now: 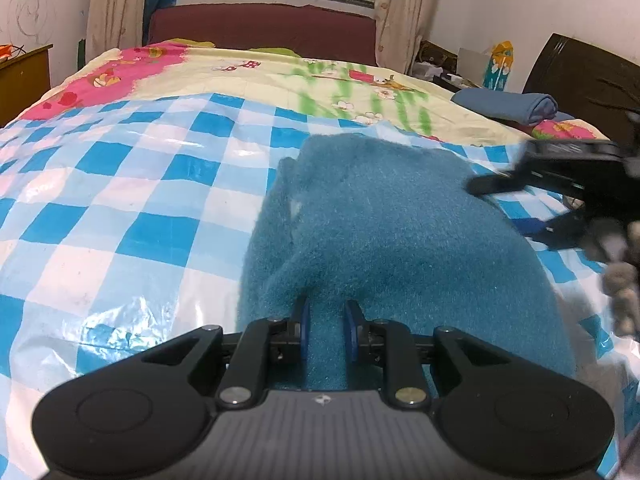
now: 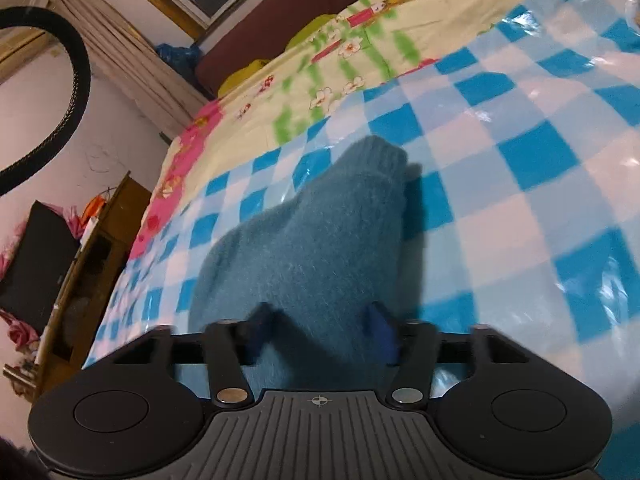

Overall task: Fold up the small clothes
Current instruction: 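Open both grippers on the folded teal bundle, then withdraw both grippers from the folded sweater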

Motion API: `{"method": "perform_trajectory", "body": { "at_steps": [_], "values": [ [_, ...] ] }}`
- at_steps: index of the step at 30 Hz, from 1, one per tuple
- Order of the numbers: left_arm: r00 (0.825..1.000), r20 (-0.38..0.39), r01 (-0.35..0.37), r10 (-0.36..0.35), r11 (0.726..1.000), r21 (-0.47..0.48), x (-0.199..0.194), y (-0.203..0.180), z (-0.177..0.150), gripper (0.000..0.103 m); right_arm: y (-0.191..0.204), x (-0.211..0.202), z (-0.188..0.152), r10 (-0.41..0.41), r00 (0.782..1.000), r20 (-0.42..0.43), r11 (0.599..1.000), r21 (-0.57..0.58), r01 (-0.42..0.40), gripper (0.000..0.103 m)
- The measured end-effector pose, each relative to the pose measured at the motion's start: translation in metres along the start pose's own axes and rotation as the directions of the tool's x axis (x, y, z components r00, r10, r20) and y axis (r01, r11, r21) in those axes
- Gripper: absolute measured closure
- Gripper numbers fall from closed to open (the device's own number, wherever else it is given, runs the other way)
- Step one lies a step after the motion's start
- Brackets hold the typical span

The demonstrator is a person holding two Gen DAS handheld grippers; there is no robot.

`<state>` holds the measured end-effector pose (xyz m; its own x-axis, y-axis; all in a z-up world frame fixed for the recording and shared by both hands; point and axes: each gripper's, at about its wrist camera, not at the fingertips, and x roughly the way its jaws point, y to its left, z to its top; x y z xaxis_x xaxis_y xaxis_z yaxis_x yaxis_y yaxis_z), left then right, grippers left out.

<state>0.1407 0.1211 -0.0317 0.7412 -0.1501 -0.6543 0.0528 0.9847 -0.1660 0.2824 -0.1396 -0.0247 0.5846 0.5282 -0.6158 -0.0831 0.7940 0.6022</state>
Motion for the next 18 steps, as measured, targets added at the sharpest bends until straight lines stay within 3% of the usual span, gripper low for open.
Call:
{"method": "perform_trajectory", "body": {
  "at_steps": [6, 8, 11, 14, 18],
  "values": [
    [1.000, -0.002, -0.018, 0.018, 1.000, -0.020, -0.004, 0.001, -0.002, 0.075, 0.015, 0.037, 0.004, -0.032, 0.999, -0.010, 0.999, -0.021, 0.032, 0.034],
    [1.000, 0.003, -0.010, 0.010, 0.999, -0.038, -0.012, 0.003, 0.002, 0.075, 0.028, 0.035, 0.000, -0.065, 0.998, 0.002, 0.994, -0.091, 0.065, 0.035],
    [0.999, 0.031, -0.009, 0.010, 1.000, -0.030, -0.021, 0.003, 0.015, 0.075, 0.036, 0.034, -0.003, -0.083, 0.997, 0.005, 0.983, -0.166, 0.083, 0.034],
    [0.996, 0.084, -0.007, 0.009, 1.000, -0.021, -0.024, 0.000, 0.033, 0.075, 0.030, 0.036, 0.005, -0.063, 0.998, -0.026, 0.990, -0.130, 0.059, 0.034],
    [0.995, 0.100, 0.000, -0.003, 0.999, 0.032, -0.002, -0.010, 0.056, 0.075, 0.039, 0.037, 0.004, -0.070, 0.997, -0.022, 0.981, -0.184, 0.065, 0.034]
  ]
}}
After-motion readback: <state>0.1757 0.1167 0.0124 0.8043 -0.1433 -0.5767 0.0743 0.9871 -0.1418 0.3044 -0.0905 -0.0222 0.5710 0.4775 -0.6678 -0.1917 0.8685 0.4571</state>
